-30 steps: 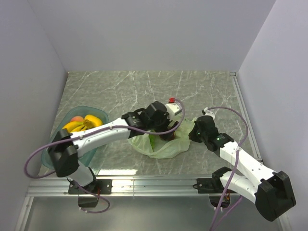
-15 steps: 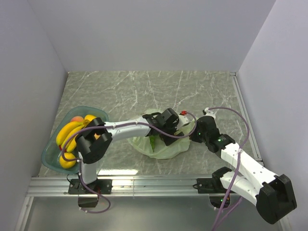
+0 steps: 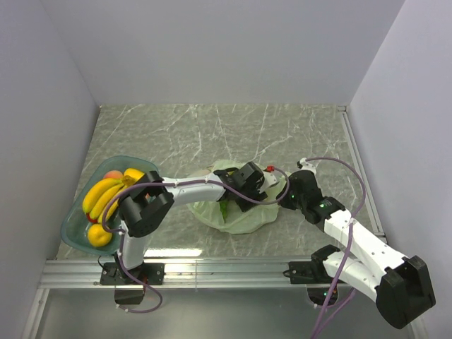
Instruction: Untie the knot of the plastic bag and take out the fruit
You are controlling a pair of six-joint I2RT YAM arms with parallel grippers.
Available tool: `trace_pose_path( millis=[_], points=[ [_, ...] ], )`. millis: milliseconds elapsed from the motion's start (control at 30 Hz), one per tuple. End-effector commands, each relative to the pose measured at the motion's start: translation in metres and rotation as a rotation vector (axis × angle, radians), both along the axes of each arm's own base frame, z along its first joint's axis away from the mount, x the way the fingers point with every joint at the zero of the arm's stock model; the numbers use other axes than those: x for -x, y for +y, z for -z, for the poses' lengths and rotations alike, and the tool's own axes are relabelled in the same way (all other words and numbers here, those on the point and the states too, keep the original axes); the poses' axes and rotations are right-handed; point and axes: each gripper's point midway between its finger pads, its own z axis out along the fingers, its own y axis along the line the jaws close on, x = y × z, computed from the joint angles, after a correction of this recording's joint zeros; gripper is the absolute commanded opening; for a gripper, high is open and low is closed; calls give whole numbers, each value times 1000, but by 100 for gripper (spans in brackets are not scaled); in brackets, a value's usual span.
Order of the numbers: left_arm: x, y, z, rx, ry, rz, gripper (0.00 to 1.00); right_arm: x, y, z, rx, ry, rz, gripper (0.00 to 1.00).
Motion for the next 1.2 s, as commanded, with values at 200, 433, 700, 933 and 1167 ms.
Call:
trace_pose_path(
  millis=[200, 433, 700, 933, 1167],
  points=[
    [12, -8, -75, 201, -28, -11, 28, -6, -4, -6, 15, -27, 14, 0],
    [28, 9, -162, 438, -59, -98, 22, -8, -6, -6, 34, -26, 14, 0],
    [-5, 97, -240, 634, -139, -487, 14, -7, -11, -7, 55, -33, 21, 0],
    [-28, 275, -201, 489, -120, -1259, 18, -7, -10, -11, 47, -40, 17, 0],
    [8, 370, -154, 383, -57, -1635, 16, -9, -4, -22, 20, -61, -6, 0]
  ],
)
